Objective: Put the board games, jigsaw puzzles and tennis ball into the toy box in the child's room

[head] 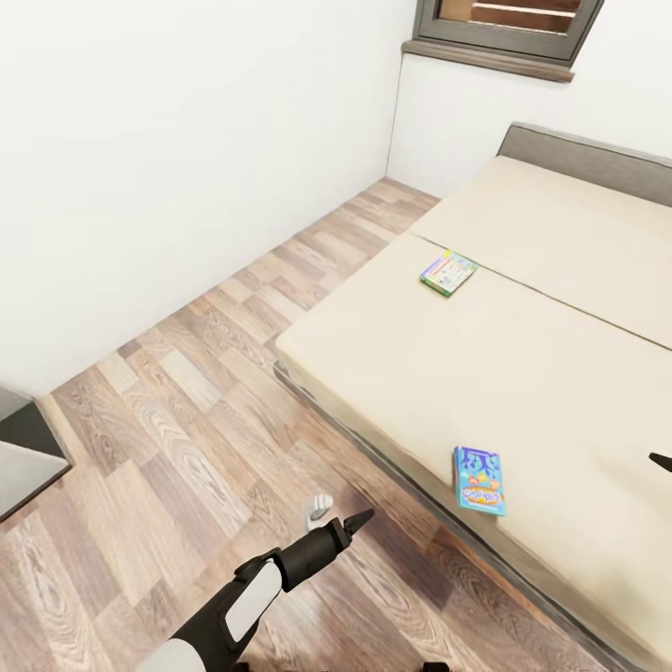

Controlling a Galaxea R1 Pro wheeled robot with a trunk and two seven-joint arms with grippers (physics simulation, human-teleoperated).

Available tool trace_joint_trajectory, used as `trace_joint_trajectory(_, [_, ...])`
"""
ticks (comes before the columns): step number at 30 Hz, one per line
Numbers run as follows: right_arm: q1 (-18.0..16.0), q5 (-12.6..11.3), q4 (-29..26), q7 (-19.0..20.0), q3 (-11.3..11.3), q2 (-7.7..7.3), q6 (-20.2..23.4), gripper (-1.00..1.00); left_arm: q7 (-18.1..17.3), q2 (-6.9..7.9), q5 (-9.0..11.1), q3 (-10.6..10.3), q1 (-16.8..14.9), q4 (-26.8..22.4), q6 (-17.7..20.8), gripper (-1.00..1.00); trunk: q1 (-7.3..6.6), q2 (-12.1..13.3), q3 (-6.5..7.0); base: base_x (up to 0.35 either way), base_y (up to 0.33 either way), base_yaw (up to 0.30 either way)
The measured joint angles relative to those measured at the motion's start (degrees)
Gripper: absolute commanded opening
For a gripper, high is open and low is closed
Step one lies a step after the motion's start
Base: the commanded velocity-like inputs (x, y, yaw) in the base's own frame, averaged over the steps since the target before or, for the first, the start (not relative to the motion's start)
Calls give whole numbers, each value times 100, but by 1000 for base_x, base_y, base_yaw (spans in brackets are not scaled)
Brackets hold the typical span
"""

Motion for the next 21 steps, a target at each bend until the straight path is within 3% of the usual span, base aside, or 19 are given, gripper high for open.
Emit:
trace_joint_trajectory(15, [0, 0, 0, 0, 0, 6, 0, 100, -3, 0, -1, 4, -10, -3, -4, 100, 0, 0, -139, 0, 0, 0])
trace_joint_trajectory(21, [0, 2, 0, 0, 0, 3, 0, 100, 1, 6, 2, 13, -207, 15, 1, 100, 0, 0, -195, 0, 0, 0])
